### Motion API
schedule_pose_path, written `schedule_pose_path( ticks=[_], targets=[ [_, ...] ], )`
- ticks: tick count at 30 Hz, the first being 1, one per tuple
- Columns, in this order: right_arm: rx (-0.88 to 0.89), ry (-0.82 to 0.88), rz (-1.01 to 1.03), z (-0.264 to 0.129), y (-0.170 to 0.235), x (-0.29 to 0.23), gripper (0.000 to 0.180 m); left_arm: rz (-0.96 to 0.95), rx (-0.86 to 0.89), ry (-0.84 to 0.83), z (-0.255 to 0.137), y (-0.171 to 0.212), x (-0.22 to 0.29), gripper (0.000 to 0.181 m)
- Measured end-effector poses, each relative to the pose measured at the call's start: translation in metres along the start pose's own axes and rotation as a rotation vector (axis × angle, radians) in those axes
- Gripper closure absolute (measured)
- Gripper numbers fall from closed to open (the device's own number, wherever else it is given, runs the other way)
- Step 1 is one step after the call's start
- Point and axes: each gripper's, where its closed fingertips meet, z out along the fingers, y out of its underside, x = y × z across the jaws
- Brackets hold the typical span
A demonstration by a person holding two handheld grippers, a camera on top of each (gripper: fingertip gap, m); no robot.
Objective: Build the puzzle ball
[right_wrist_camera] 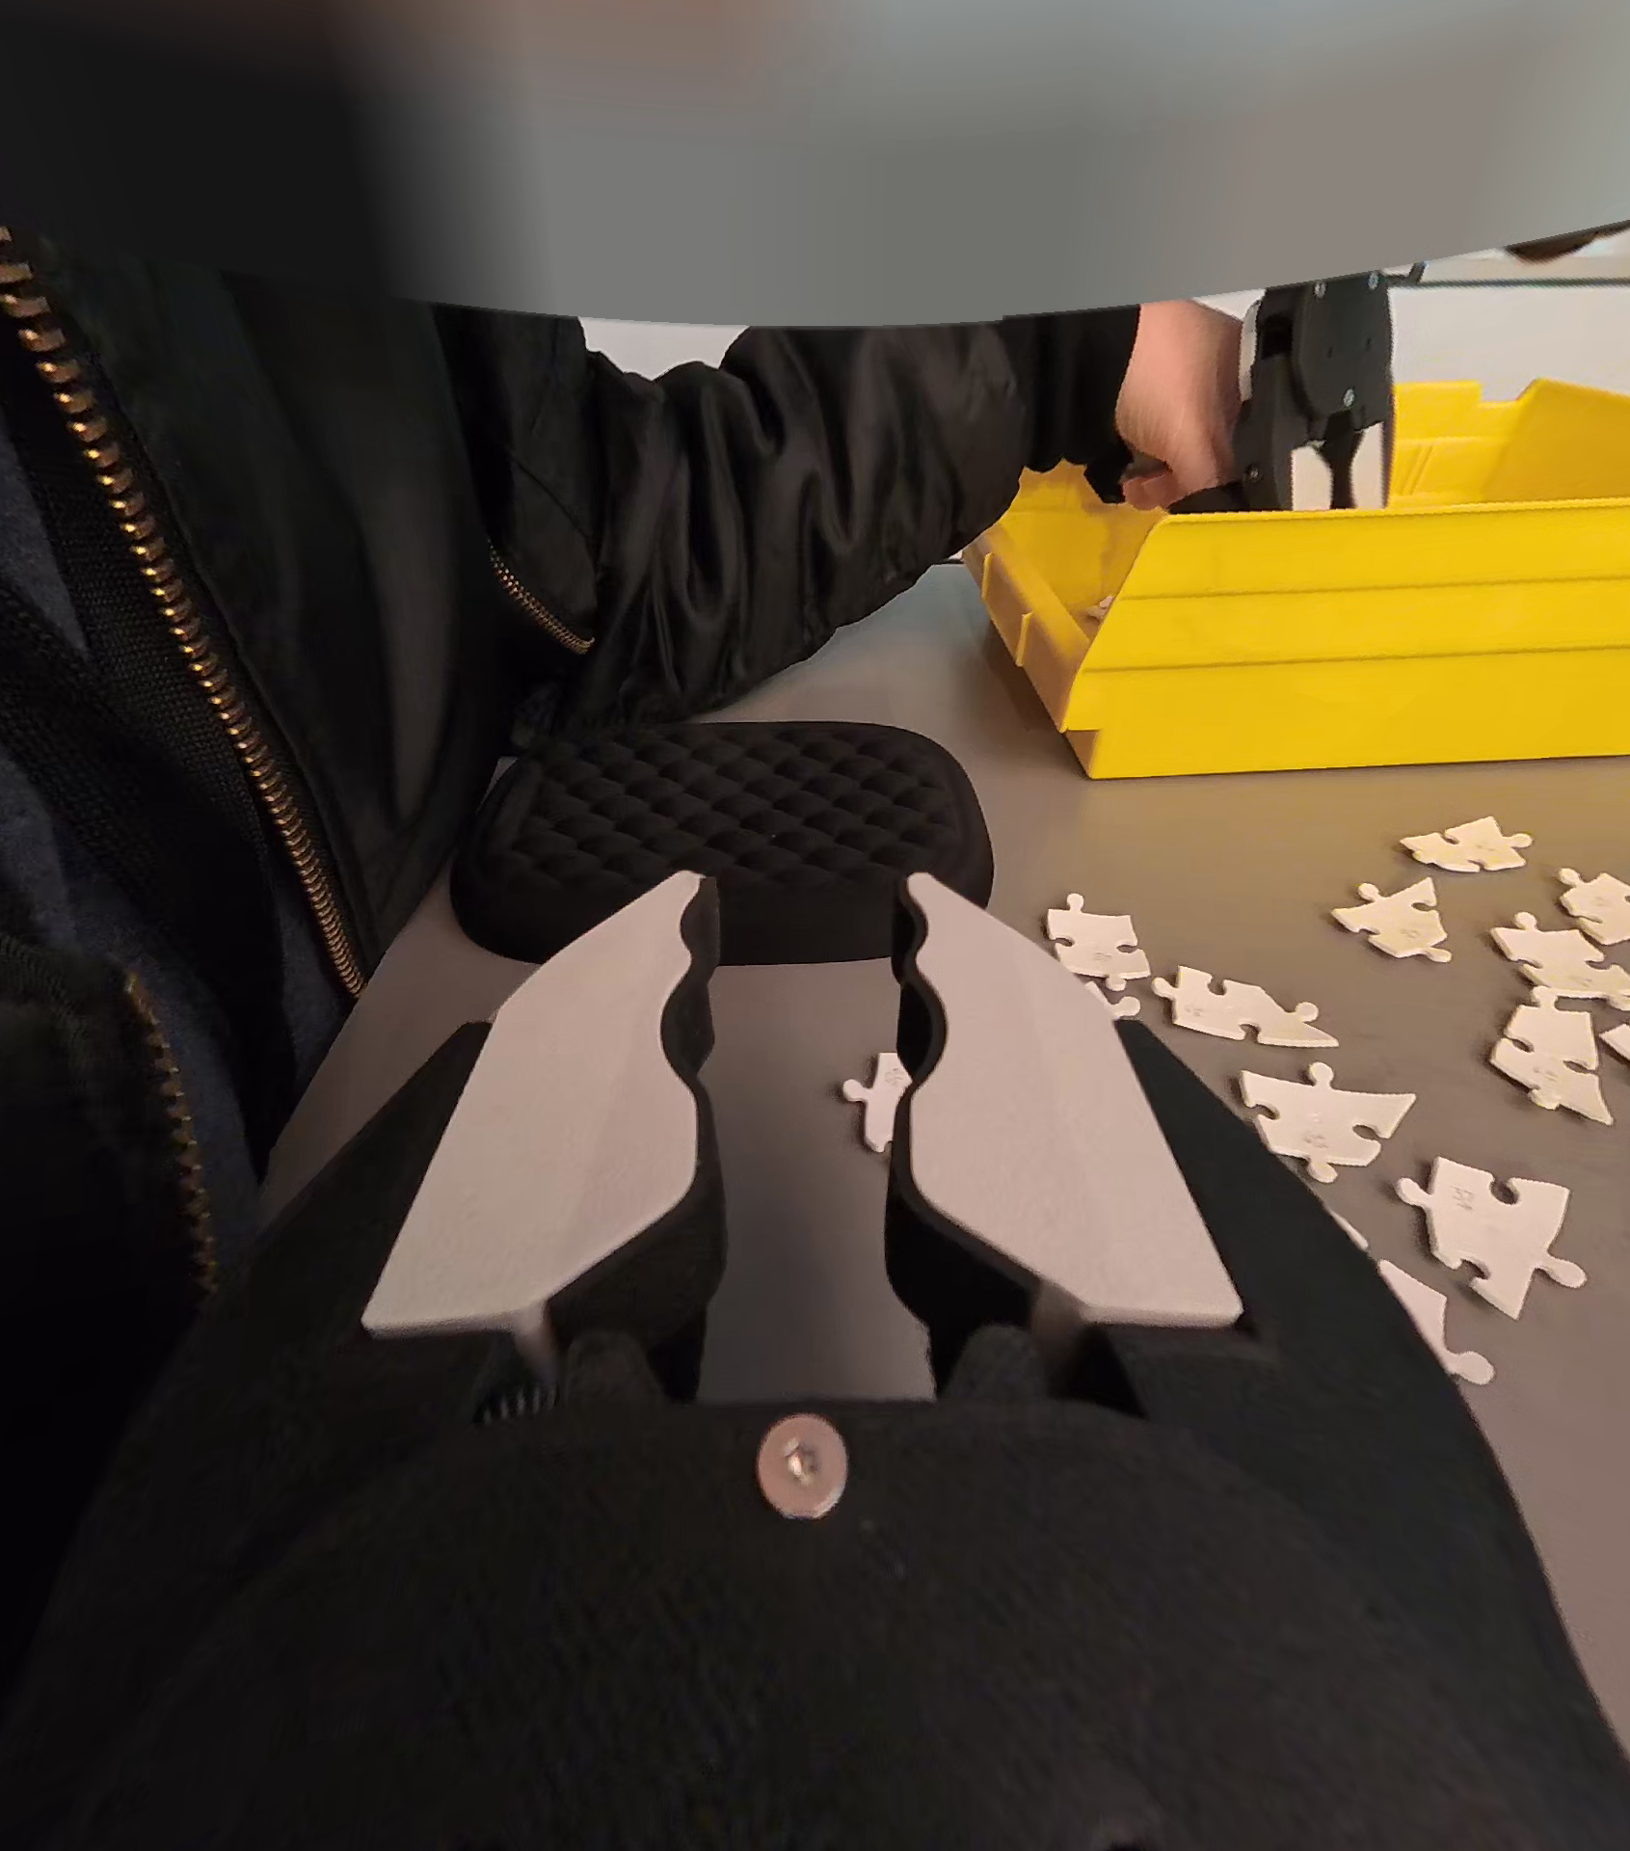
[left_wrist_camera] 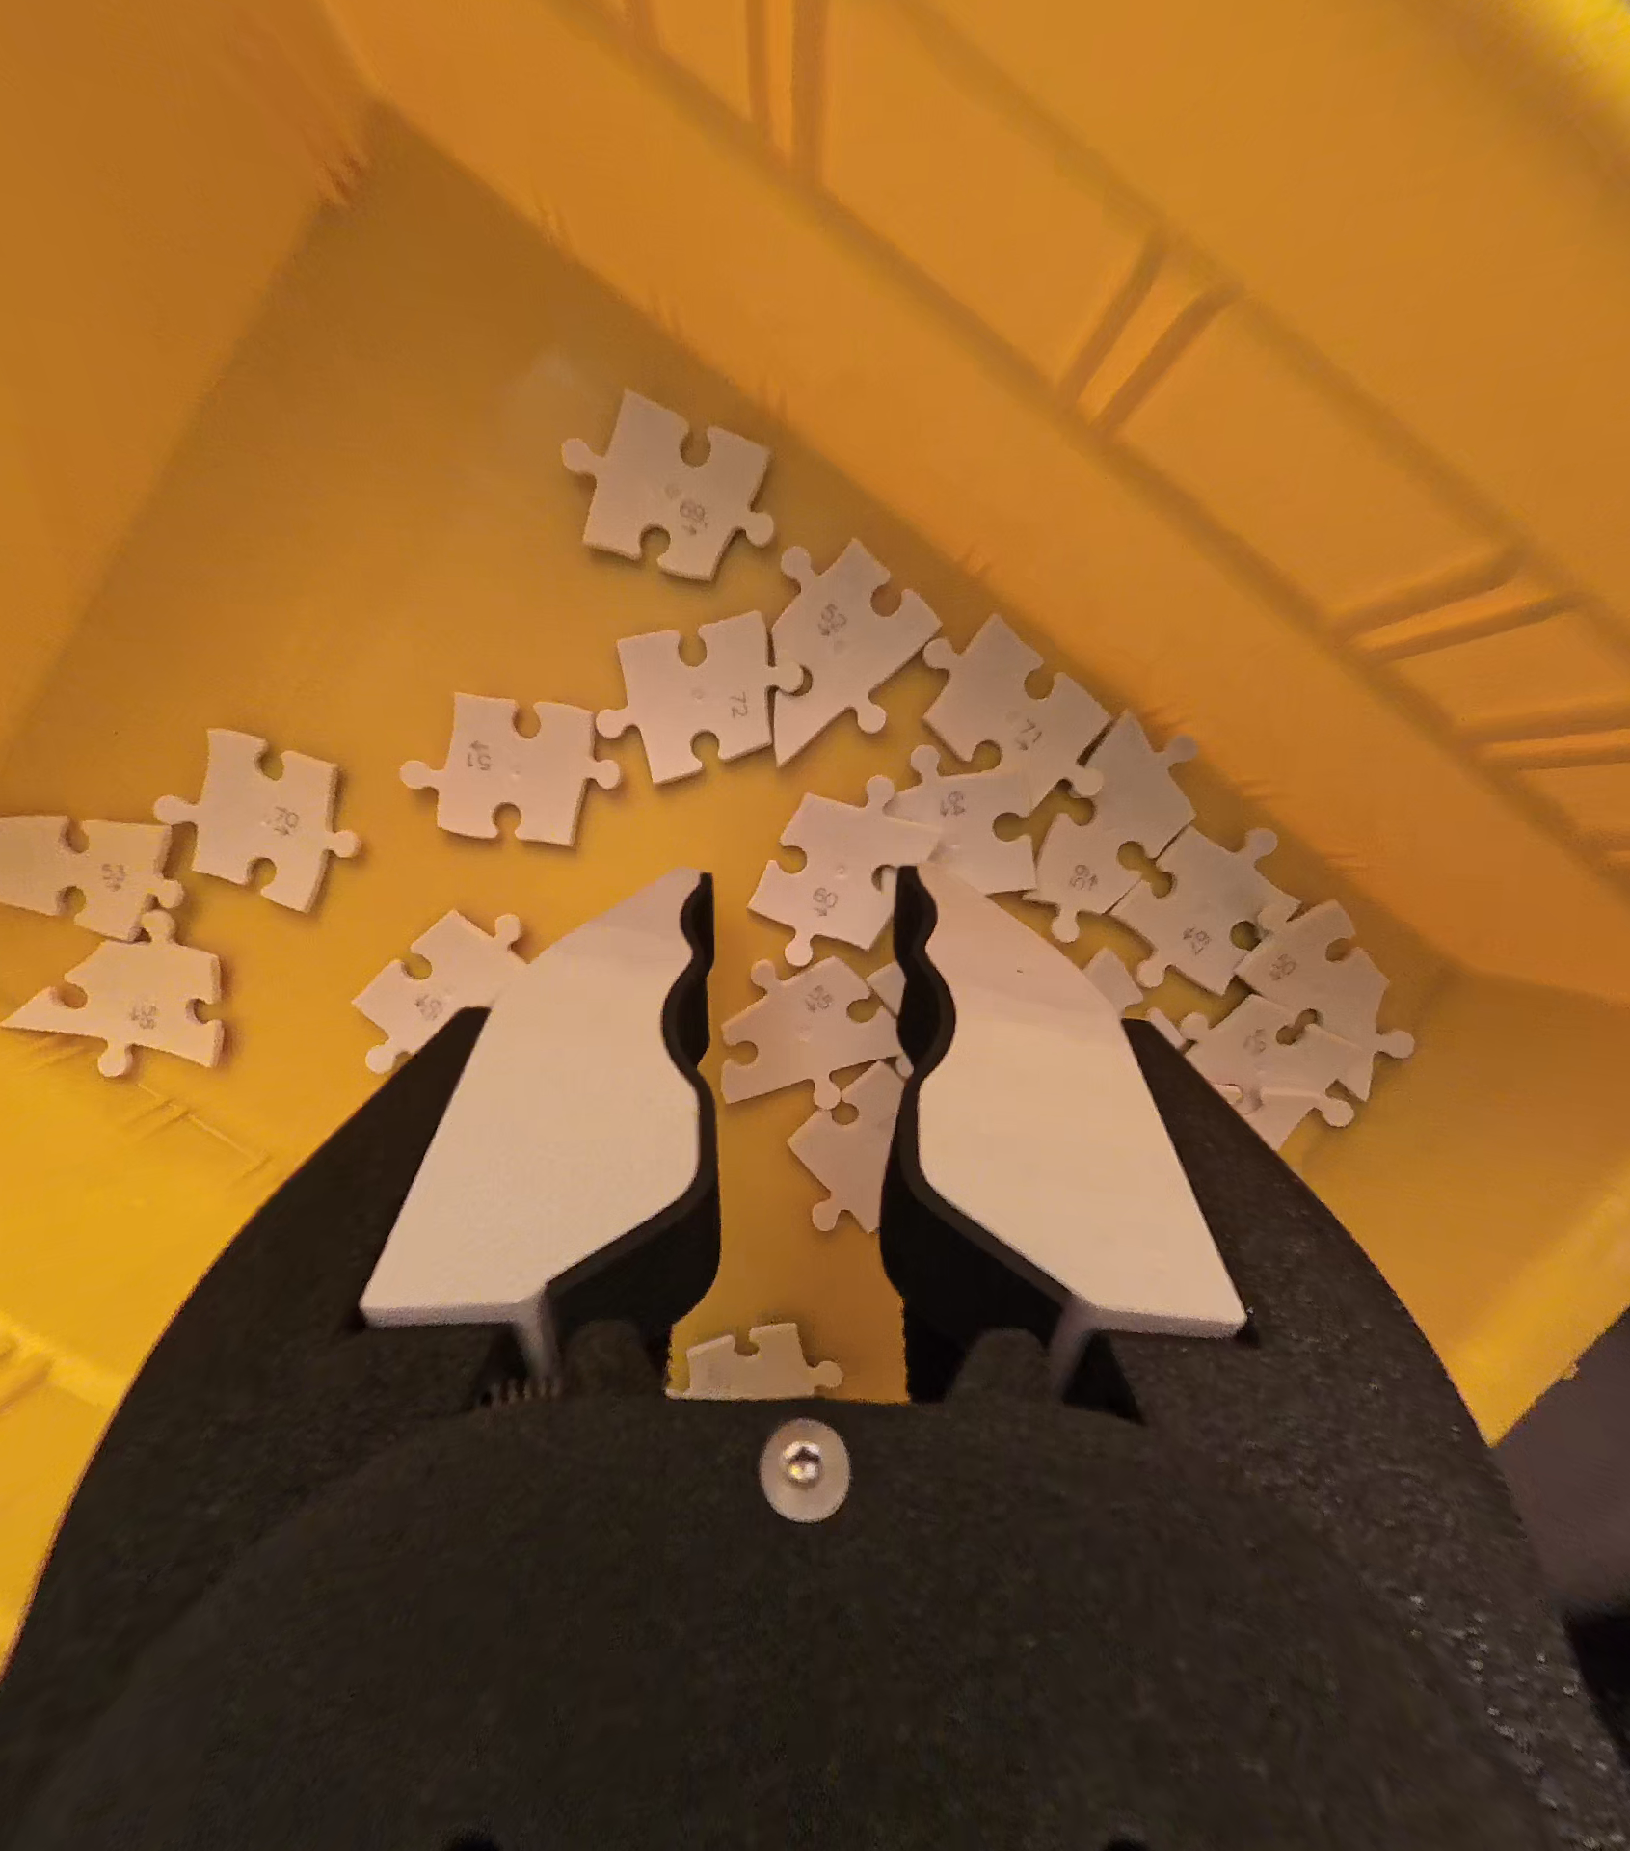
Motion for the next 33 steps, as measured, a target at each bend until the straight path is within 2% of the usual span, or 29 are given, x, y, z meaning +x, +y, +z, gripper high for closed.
schedule_pose_path(
  ticks=[7, 11, 13, 18, 22, 24, 28, 33],
  targets=[
    [-0.003, -0.011, 0.005, 0.001, 0.001, -0.001, 0.146, 0.063, -0.038, -0.007, 0.006, 0.005, 0.003, 0.146],
    [-0.005, -0.014, 0.008, 0.001, 0.001, -0.002, 0.146, 0.060, -0.037, 0.008, 0.006, 0.005, 0.005, 0.154],
    [-0.004, -0.014, 0.009, 0.001, 0.001, -0.002, 0.146, 0.050, -0.023, 0.024, 0.004, 0.003, 0.007, 0.172],
    [-0.004, -0.019, 0.014, 0.001, 0.001, -0.002, 0.146, -0.008, 0.047, 0.000, -0.006, -0.006, -0.003, 0.181],
    [-0.006, -0.021, 0.015, 0.002, 0.001, -0.002, 0.146, -0.020, 0.054, -0.014, -0.009, -0.005, -0.007, 0.181],
    [-0.007, -0.023, 0.015, 0.002, 0.002, -0.002, 0.146, -0.002, 0.064, -0.026, -0.008, -0.009, -0.007, 0.165],
    [-0.008, -0.024, 0.014, 0.002, 0.002, -0.003, 0.146, 0.074, -0.017, -0.082, 0.002, -0.002, -0.008, 0.151],
    [-0.008, -0.028, 0.018, 0.002, 0.002, -0.003, 0.146, 0.106, -0.043, -0.085, 0.008, 0.002, -0.009, 0.149]
  ],
)
